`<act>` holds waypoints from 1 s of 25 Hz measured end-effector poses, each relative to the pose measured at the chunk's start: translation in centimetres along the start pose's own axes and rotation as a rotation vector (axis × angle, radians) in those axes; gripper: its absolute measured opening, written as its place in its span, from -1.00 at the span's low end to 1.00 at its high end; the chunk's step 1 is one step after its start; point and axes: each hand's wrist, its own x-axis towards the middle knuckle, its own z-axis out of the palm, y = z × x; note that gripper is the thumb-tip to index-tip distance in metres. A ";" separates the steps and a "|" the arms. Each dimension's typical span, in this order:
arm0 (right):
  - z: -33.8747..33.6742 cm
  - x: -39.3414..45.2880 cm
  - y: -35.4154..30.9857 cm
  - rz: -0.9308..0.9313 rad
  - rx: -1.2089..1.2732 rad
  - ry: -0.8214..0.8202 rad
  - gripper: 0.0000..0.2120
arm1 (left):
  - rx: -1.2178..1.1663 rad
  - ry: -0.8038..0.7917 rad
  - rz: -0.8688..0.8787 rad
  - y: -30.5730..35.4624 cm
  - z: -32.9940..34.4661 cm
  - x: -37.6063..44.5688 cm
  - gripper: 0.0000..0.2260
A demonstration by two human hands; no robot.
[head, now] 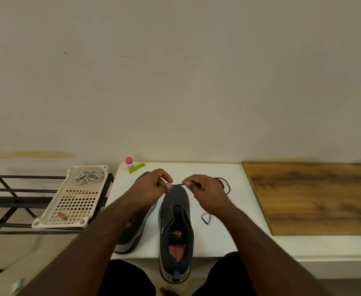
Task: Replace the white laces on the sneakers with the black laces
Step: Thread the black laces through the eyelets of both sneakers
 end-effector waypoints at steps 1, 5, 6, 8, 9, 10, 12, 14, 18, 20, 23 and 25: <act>-0.7 -0.1 0.8 0.047 -0.033 0.049 -0.81 | 0.025 -0.018 -0.030 -0.6 -0.4 -0.1 -0.85; -2.2 -1.1 2.8 0.104 -0.110 0.058 -0.76 | 0.016 0.004 -0.062 -1.0 -0.2 -0.5 -0.81; -1.8 -1.3 2.6 0.055 -0.109 0.016 -0.64 | -0.010 0.010 -0.062 -0.5 0.4 -0.6 -0.86; -0.6 -1.6 1.3 -0.025 -0.040 -0.090 -0.55 | -0.066 0.005 -0.062 0.5 1.9 -0.5 -0.90; 0.1 -1.8 0.6 -0.048 0.020 -0.145 -0.60 | -0.098 0.003 -0.059 0.6 2.6 -0.3 -0.88; 0.7 -1.8 0.3 -0.058 0.079 -0.180 -0.70 | -0.126 0.006 -0.057 0.7 3.1 -0.2 -0.86; 1.2 -1.7 0.7 -0.021 0.138 -0.161 -0.88 | -0.159 0.016 -0.077 0.2 3.6 -0.2 -0.84; 0.5 -1.5 2.0 0.097 0.151 -0.103 -0.91 | -0.153 0.050 -0.139 -1.1 4.1 -0.4 -0.86; -0.9 -1.3 5.8 0.345 0.096 0.204 -0.84 | 0.042 0.050 -0.221 -4.2 6.2 -0.5 -0.93; -0.2 -1.2 6.5 0.421 0.162 0.221 -0.85 | 0.045 0.036 -0.231 -4.9 7.6 -0.2 -0.88; 2.8 -1.2 6.7 0.472 0.287 0.141 -0.93 | 0.056 0.011 -0.245 -5.3 9.4 0.6 -0.83; 4.7 -0.7 6.7 0.498 0.348 0.114 -0.92 | 0.072 0.010 -0.253 -5.7 9.9 1.5 -0.84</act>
